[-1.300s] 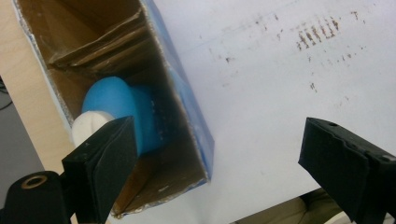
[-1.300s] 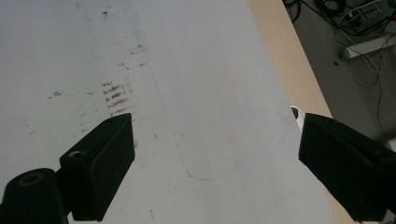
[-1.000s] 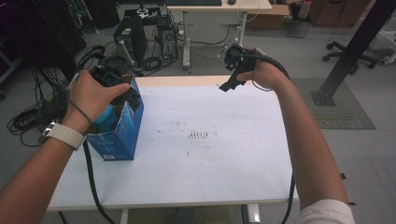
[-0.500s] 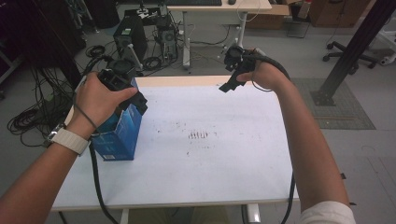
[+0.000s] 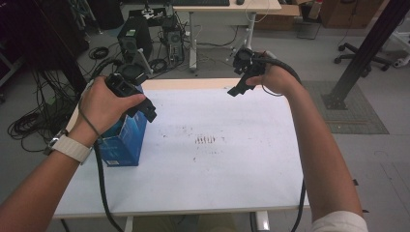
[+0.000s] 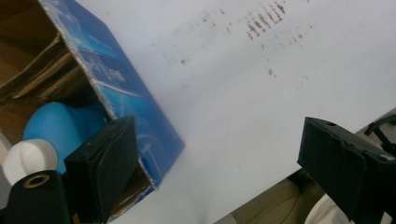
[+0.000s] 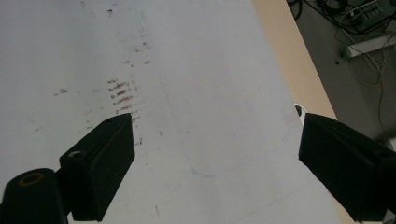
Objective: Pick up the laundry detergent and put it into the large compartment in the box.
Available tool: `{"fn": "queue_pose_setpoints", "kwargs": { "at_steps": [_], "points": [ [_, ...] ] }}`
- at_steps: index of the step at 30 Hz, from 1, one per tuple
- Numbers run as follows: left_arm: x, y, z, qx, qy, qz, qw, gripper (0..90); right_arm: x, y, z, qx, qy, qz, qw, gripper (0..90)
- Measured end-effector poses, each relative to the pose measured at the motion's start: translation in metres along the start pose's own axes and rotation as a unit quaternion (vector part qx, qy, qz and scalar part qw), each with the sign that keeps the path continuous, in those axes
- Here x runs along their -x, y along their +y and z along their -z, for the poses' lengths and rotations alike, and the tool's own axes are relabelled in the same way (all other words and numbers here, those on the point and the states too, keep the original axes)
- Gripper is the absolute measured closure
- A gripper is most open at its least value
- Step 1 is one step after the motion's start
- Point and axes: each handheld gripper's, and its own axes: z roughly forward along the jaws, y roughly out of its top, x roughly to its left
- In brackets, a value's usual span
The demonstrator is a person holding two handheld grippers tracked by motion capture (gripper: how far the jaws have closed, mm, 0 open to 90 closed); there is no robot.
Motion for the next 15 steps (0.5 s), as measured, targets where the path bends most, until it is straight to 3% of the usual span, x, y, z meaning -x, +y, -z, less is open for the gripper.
{"fn": "queue_pose_setpoints", "kwargs": {
  "at_steps": [8,15],
  "points": [
    [0.01,0.003,-0.004,-0.007,-0.002,-0.044,0.999,12.5,0.001,0.0,-0.002,0.0,0.002,0.0,1.0,11.0],
    [0.022,0.004,-0.009,-0.018,-0.01,-0.088,0.9959,12.5,0.002,-0.001,-0.001,0.002,0.001,-0.001,1.0,11.0]
  ]
}}
